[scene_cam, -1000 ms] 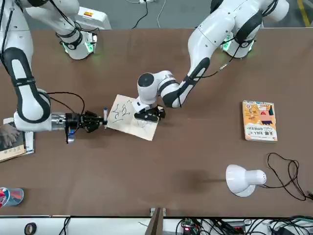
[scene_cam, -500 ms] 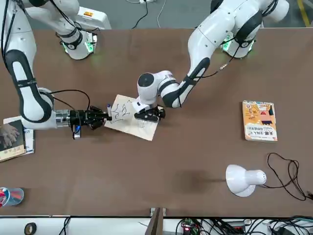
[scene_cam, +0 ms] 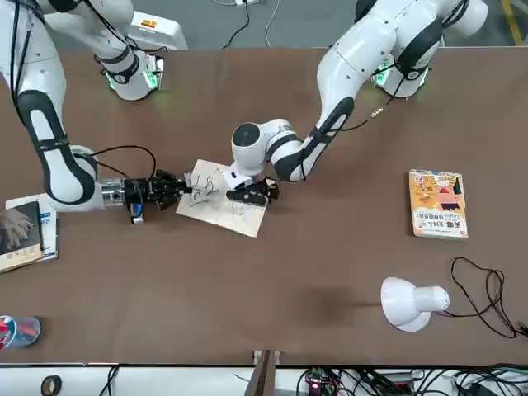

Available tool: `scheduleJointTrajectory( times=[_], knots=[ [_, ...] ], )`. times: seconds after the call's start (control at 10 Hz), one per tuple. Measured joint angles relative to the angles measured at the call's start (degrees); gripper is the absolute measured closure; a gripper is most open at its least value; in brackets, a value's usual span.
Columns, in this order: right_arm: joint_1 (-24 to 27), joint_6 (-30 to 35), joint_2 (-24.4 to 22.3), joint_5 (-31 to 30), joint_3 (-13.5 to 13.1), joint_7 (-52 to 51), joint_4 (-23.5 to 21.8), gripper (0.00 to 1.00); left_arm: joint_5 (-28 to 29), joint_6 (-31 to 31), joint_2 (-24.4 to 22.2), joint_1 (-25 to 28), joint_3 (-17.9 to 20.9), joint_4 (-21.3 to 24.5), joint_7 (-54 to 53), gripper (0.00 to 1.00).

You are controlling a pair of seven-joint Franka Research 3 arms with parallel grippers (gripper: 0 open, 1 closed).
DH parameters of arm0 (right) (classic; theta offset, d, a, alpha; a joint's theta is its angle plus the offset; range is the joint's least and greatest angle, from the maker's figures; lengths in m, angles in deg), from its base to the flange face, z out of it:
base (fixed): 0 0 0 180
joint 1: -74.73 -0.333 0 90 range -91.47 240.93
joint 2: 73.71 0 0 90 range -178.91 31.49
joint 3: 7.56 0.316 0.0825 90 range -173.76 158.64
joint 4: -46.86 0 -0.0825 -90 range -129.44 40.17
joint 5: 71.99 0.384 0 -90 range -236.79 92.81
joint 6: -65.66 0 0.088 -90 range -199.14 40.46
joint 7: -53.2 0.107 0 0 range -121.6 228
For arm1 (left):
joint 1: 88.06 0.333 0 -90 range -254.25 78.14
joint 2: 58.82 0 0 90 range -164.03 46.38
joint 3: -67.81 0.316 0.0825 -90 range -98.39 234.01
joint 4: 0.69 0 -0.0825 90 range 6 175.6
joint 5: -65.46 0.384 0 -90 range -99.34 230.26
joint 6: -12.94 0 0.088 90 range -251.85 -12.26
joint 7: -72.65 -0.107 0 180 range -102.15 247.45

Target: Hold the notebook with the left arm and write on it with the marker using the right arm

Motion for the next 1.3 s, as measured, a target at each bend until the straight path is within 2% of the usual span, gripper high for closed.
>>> scheduleJointTrajectory(
  times=[0.4, 0.9, 1.3],
  knots=[
    [-0.5, 0.0, 0.1, 0.2, 0.0, -3.2, -2.8, 0.83, 0.0, 0.0, 0.0, 0.0, 0.2, 0.0, -0.2, 0.00],
    [-2.6, -1.4, 0.3, 3.7, 0.2, -10.1, -9.0, 0.83, 0.0, 0.0, 0.0, 0.0, 0.2, 0.0, -0.2, 0.00],
    [-3.2, -4.5, 0.5, 4.1, 0.6, -13.4, -10.1, 0.83, 0.0, 0.0, 0.0, 0.0, 0.2, 0.0, -0.2, 0.00]
  ],
)
